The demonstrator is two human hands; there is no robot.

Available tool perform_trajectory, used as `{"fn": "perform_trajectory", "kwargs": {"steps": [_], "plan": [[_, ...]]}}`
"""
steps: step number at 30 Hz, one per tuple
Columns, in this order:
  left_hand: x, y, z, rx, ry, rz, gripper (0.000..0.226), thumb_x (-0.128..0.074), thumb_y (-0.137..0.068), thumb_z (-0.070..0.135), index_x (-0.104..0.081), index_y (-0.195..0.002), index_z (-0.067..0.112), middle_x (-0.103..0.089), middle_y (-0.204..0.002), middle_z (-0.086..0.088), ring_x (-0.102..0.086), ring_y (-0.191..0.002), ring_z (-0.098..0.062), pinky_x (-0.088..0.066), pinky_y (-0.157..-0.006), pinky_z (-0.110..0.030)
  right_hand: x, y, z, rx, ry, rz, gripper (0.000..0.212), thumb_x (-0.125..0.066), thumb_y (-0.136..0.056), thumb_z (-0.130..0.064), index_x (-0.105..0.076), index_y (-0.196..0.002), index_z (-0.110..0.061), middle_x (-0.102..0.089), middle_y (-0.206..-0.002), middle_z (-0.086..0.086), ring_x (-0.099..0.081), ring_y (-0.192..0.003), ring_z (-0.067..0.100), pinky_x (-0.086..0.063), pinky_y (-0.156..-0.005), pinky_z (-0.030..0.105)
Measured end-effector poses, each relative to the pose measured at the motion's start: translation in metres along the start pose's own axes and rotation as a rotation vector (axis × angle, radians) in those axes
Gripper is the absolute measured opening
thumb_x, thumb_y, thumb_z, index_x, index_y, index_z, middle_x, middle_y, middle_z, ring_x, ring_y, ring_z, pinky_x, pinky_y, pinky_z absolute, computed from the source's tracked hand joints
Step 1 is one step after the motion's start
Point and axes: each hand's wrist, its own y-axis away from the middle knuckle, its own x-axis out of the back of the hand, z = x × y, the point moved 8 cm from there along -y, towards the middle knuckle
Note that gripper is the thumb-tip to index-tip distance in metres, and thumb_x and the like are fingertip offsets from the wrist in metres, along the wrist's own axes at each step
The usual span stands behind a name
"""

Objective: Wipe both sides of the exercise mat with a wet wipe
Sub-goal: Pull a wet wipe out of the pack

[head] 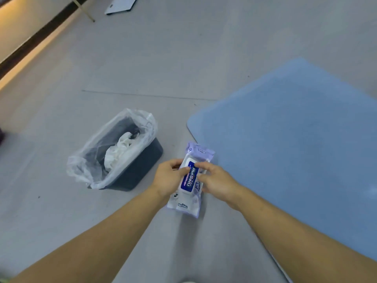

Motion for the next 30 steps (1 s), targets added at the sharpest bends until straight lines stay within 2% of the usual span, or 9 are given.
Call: {"fn": "perform_trajectory", "kwargs": {"steps": [4,6,9,17,20,23,25,27,30], "plan": [[-0.032,0.01,0.073,-0.122,0.119,-0.105,0.018,-0.062,-0.103,0.012,-0.077,-0.111,0.01,-0.08,-0.1,-0.006,-0.077,-0.09,-0.023,-0.063,-0.082,-0.035,0.051,0.018,-0.056,0.166,0.03,0.159,0.032,-0.061,-0.101,-0.012,-0.065,-0.112,-0.042,-0.069,-0.113,-0.011,-0.073,-0.098,0.016,-0.06,-0.091,0.036],[-0.048,0.02,0.113,-0.168,0.175,-0.152,0.017,-0.062,-0.103,0.012,-0.076,-0.111,0.009,-0.08,-0.102,-0.007,-0.077,-0.09,-0.022,-0.064,-0.079,-0.034,0.083,0.035,-0.087,0.232,0.064,0.251,0.029,-0.065,-0.099,-0.017,-0.065,-0.123,-0.034,-0.066,-0.119,-0.01,-0.073,-0.091,0.011,-0.059,-0.076,0.024],[-0.074,0.039,0.169,-0.227,0.241,-0.205,0.015,-0.065,-0.101,0.011,-0.076,-0.11,0.005,-0.079,-0.102,-0.01,-0.076,-0.088,-0.02,-0.062,-0.072,-0.028,0.127,0.069,-0.131,0.326,0.132,0.357,0.025,-0.07,-0.097,-0.024,-0.062,-0.118,-0.035,-0.062,-0.114,-0.014,-0.069,-0.081,0.003,-0.054,-0.06,0.015],[-0.161,0.127,0.297,-0.384,0.216,-0.397,0.014,-0.066,-0.101,0.012,-0.076,-0.101,0.002,-0.078,-0.101,-0.014,-0.074,-0.083,-0.02,-0.061,-0.068,-0.026,0.233,0.192,-0.199,0.448,0.126,0.643,0.026,-0.073,-0.094,-0.04,-0.058,-0.114,-0.032,-0.065,-0.117,-0.012,-0.071,-0.086,0.007,-0.043,-0.055,0.009],[-0.2,0.162,0.323,-0.429,0.177,-0.419,0.014,-0.064,-0.102,0.016,-0.072,-0.092,0.01,-0.076,-0.097,-0.014,-0.07,-0.076,-0.021,-0.061,-0.068,-0.03,0.262,0.237,-0.2,0.496,0.029,0.776,0.021,-0.072,-0.095,-0.037,-0.056,-0.108,-0.032,-0.065,-0.116,-0.013,-0.072,-0.083,0.004,-0.052,-0.066,0.019],[-0.238,0.191,0.328,-0.414,0.17,-0.463,0.013,-0.061,-0.104,0.018,-0.068,-0.094,0.012,-0.076,-0.104,-0.017,-0.069,-0.074,-0.023,-0.06,-0.061,-0.029,0.286,0.272,-0.186,0.511,-0.025,0.902,0.018,-0.073,-0.094,-0.037,-0.056,-0.101,-0.033,-0.066,-0.115,-0.012,-0.072,-0.084,0.005,-0.058,-0.072,0.028],[-0.255,0.205,0.322,-0.419,0.154,-0.5,0.013,-0.061,-0.104,0.018,-0.067,-0.096,0.011,-0.076,-0.107,-0.018,-0.074,-0.082,-0.029,-0.064,-0.074,-0.037,0.297,0.29,-0.175,0.512,-0.011,0.959,0.019,-0.074,-0.092,-0.035,-0.057,-0.099,-0.034,-0.066,-0.111,-0.012,-0.072,-0.082,0.006,-0.058,-0.071,0.026],[-0.264,0.214,0.316,-0.453,0.12,-0.529,0.013,-0.06,-0.104,0.018,-0.067,-0.096,0.01,-0.075,-0.108,-0.018,-0.074,-0.097,-0.035,-0.06,-0.091,-0.052,0.304,0.305,-0.17,0.52,0.047,0.999,0.019,-0.076,-0.09,-0.033,-0.059,-0.098,-0.034,-0.067,-0.108,-0.014,-0.07,-0.082,0.003,-0.053,-0.064,0.016],[-0.259,0.219,0.322,-0.531,0.072,-0.549,0.015,-0.058,-0.105,0.018,-0.064,-0.098,0.006,-0.07,-0.112,-0.024,-0.071,-0.104,-0.039,-0.055,-0.097,-0.06,0.301,0.32,-0.174,0.576,0.102,1.038,0.017,-0.078,-0.088,-0.029,-0.066,-0.1,-0.032,-0.069,-0.104,-0.017,-0.069,-0.083,0.002,-0.05,-0.063,0.011]]}}
